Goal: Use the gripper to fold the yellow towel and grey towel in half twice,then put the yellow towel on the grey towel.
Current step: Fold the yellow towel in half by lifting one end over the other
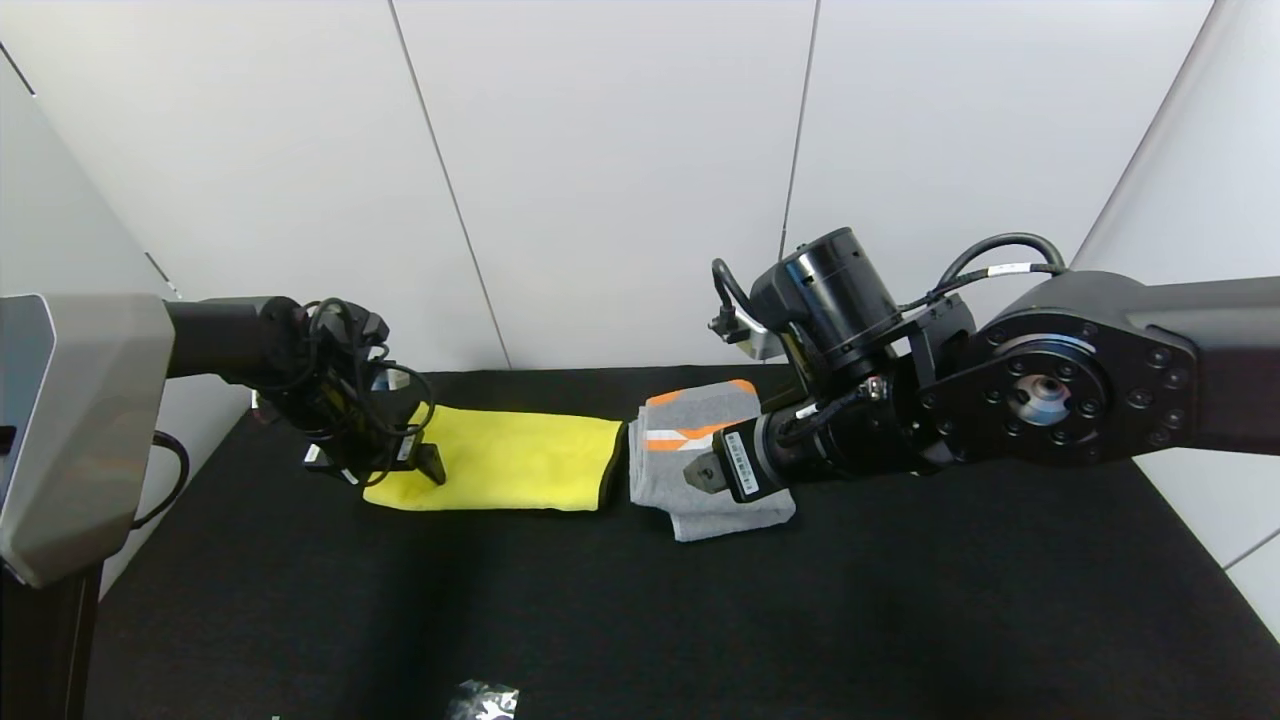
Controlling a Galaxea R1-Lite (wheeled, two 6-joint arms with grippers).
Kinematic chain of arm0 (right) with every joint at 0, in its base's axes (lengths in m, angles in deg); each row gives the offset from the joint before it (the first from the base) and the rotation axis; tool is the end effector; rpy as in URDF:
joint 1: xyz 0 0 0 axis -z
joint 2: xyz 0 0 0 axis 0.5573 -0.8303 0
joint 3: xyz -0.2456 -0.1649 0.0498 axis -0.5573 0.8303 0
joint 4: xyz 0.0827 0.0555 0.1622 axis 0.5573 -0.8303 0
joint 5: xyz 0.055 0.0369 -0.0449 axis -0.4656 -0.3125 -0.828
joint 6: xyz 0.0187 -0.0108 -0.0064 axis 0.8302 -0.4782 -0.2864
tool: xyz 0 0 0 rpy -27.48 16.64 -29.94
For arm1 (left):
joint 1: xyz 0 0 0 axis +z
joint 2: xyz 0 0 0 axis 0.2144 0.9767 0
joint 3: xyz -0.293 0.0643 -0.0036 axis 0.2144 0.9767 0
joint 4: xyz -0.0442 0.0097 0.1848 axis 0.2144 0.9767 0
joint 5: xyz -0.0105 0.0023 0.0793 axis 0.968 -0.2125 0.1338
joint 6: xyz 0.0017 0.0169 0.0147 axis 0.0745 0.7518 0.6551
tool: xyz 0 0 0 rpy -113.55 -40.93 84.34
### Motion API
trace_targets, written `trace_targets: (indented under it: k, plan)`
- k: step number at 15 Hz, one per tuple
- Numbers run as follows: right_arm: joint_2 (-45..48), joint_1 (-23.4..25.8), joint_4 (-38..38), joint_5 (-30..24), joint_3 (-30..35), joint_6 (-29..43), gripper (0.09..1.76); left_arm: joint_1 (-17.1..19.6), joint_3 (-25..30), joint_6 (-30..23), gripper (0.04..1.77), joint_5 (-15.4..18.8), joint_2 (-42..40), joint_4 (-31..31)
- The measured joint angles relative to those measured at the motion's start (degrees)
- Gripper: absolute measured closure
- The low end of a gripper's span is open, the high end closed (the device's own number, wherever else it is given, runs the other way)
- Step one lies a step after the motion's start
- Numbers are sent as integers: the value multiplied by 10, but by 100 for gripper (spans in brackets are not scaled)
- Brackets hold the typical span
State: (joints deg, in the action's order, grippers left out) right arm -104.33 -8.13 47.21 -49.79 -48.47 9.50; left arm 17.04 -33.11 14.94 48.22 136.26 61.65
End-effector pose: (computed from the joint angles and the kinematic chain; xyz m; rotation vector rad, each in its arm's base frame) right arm 0.2899 0.2559 0.2135 -0.1285 0.7315 0.4629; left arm 0.4429 0.0363 0.1176 -0.0191 1.1717 0.0617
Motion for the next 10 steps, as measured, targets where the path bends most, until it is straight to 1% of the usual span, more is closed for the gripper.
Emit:
trace_targets:
  k: [1, 3, 6, 7, 8, 10]
  plan:
    - [0, 0, 0, 0, 0, 0, 15, -1, 0, 0, 37, 1, 0, 0]
    - [0, 0, 0, 0, 0, 1, 15, -2, -1, 1, 67, 0, 0, -1]
    - [0, 0, 0, -1, 0, 1, 15, -1, -1, 1, 100, -1, 1, -2]
    - [0, 0, 0, -1, 0, 1, 15, -1, -1, 2, 123, -1, 0, -2]
    - [0, 0, 0, -1, 0, 1, 14, -1, -1, 3, 168, -2, -1, -2]
    - [0, 0, 0, -1, 0, 1, 14, -2, -3, 8, 168, -2, -4, -2]
